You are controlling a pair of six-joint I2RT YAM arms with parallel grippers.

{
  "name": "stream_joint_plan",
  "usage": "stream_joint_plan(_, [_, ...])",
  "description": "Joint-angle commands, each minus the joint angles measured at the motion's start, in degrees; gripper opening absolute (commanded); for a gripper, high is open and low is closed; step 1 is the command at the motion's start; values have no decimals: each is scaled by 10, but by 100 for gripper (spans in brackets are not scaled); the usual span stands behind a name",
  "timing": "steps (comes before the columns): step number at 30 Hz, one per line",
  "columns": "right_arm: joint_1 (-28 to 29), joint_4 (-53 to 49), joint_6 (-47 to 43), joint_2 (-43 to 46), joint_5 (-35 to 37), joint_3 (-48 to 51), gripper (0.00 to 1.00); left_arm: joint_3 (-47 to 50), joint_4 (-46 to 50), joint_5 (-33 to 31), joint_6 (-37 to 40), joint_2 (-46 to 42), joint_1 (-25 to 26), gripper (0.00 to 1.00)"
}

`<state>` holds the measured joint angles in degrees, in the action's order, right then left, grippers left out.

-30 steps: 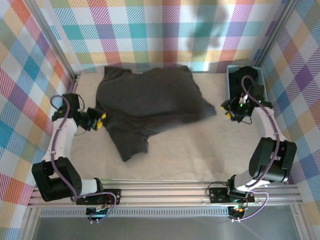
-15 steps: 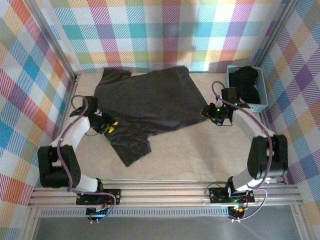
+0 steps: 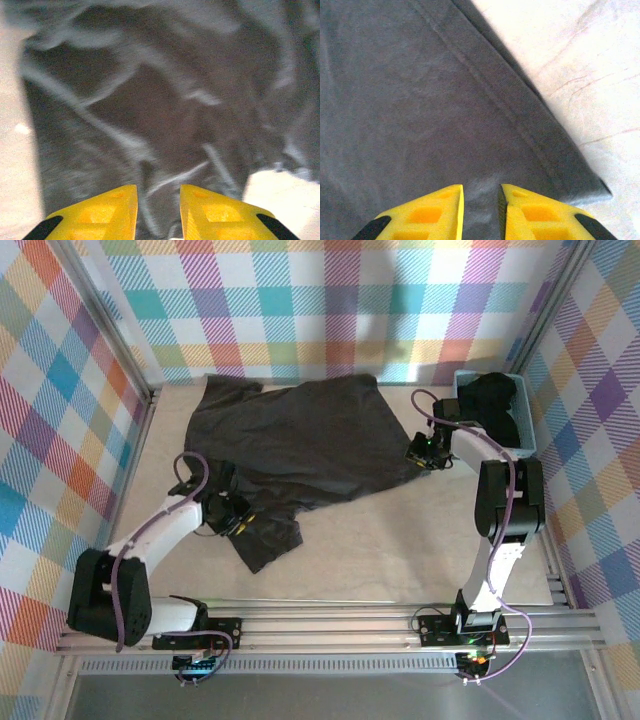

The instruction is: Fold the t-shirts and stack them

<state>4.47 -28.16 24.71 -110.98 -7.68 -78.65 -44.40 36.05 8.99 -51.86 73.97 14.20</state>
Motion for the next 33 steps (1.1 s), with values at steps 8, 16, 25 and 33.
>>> stream_joint_plan(8, [-2, -100, -10, -83, 27, -65, 28, -26, -30, -48, 5, 40, 3, 29])
stream_joint_plan(16, [-3, -179, -20, -102, 57, -70, 29, 25, -63, -47, -13, 114, 14, 25])
stream_joint_plan(25, [-66, -144, 10, 54, 89, 145, 27, 36, -76, -19, 1, 112, 45, 25])
stream_joint_plan(33, [-118, -95, 3, 162, 29, 258, 28, 10, -83, -4, -6, 156, 80, 25])
